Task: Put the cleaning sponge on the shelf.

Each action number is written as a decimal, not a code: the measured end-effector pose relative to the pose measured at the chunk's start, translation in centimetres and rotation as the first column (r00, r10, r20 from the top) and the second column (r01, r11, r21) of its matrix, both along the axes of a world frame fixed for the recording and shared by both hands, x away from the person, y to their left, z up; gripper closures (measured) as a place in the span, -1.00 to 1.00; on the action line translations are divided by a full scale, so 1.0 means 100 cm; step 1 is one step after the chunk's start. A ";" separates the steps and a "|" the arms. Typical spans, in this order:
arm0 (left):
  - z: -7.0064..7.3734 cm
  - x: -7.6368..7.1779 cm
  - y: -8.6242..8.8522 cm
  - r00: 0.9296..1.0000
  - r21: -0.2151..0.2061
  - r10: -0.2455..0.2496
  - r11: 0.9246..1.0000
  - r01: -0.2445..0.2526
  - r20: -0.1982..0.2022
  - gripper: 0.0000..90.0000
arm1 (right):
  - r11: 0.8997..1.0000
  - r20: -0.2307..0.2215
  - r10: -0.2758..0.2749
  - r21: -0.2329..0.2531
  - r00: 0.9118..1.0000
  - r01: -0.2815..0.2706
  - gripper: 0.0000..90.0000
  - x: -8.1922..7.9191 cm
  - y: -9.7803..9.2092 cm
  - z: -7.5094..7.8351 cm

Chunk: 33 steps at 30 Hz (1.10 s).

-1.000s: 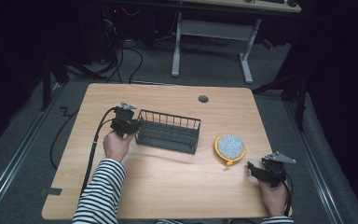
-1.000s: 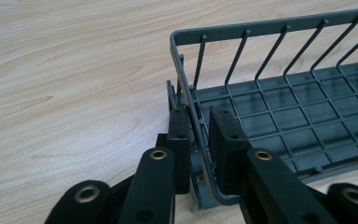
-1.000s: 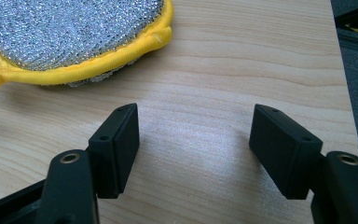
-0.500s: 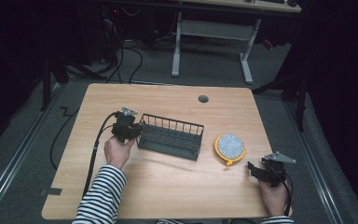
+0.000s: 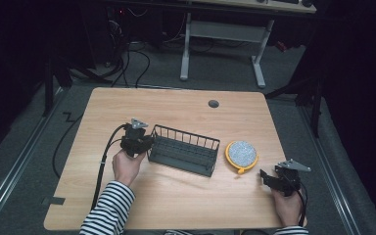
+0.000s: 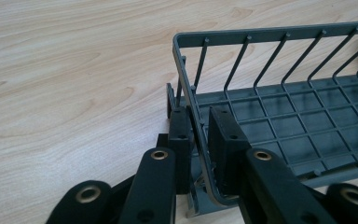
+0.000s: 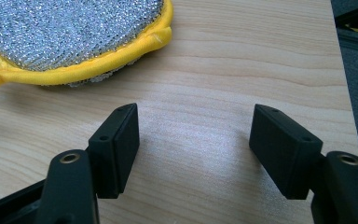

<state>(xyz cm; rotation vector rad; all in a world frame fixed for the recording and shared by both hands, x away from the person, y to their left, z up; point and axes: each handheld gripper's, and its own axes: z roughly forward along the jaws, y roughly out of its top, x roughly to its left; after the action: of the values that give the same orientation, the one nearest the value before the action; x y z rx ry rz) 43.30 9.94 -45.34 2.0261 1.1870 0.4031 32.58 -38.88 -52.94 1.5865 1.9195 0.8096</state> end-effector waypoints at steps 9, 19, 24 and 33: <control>-0.001 -0.011 -0.006 1.000 -0.005 -0.014 1.000 0.014 0.002 0.75 | 1.000 0.000 0.002 0.000 1.000 -0.002 -0.26 0.000 0.000 0.000; -0.001 -0.019 -0.005 1.000 -0.025 -0.030 0.999 0.030 0.006 0.70 | 1.000 0.000 0.002 0.000 1.000 -0.002 -0.26 0.000 0.000 0.000; 0.004 -0.021 -0.001 0.999 -0.034 -0.018 0.999 0.019 0.026 0.45 | 1.000 0.000 0.002 0.000 1.000 -0.002 -0.26 0.000 0.000 0.000; 0.018 -0.027 0.022 0.998 -0.101 0.004 0.995 0.003 0.065 -0.04 | 1.000 0.000 0.001 0.000 1.000 -0.001 -0.26 0.000 0.000 0.000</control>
<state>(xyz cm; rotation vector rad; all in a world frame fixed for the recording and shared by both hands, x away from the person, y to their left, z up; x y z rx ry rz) 40.59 12.10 -43.55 1.9123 1.1459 0.3983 32.58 -38.86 -52.94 1.5855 1.9204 0.8097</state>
